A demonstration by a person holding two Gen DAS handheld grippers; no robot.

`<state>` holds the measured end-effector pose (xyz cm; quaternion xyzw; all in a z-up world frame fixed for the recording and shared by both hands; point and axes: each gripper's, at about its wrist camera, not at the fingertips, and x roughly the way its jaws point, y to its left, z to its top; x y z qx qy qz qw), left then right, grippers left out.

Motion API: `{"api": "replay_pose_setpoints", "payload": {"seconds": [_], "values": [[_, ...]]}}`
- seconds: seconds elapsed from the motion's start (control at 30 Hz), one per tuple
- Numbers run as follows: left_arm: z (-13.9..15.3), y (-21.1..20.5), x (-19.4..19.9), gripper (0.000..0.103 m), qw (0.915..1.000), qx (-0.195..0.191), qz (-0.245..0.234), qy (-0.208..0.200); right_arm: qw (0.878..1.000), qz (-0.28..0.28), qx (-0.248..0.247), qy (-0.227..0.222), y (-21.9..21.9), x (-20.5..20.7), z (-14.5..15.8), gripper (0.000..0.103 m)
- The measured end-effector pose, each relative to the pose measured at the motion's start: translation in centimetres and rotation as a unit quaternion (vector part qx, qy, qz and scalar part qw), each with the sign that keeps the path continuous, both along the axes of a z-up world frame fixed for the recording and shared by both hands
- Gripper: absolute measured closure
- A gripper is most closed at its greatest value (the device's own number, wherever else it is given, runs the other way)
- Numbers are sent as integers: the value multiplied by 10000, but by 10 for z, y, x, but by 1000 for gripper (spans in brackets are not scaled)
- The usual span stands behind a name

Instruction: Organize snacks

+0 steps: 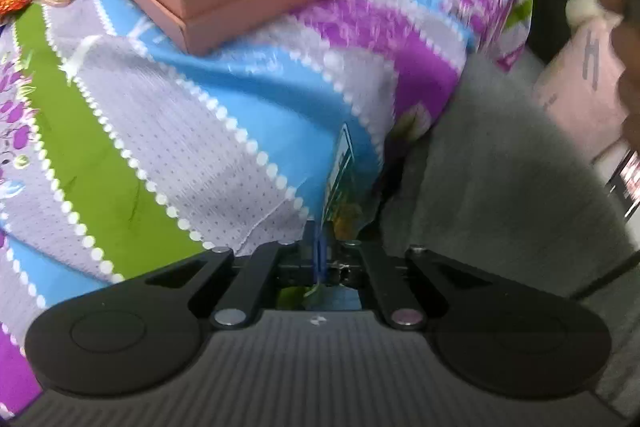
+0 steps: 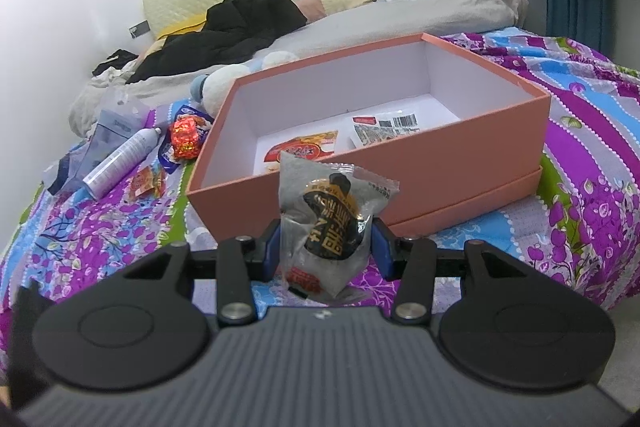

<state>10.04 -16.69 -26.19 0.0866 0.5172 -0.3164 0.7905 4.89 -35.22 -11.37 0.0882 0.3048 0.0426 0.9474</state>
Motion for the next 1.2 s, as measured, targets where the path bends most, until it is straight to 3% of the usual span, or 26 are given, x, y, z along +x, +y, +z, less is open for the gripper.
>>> {"api": "replay_pose_setpoints", "payload": {"seconds": [0.27,0.8,1.2], "values": [[62,13,-4,103,9950,-757,628,-202,9999,51,1,-150,5,-3,11,54],[146,29,1,103,9793,-1542,1143,-646,9991,13,-40,-422,5,-1,40,54],[234,18,40,103,9582,-2076,1185,-1570,9945,-93,-254,-1015,-11,17,88,54]]}}
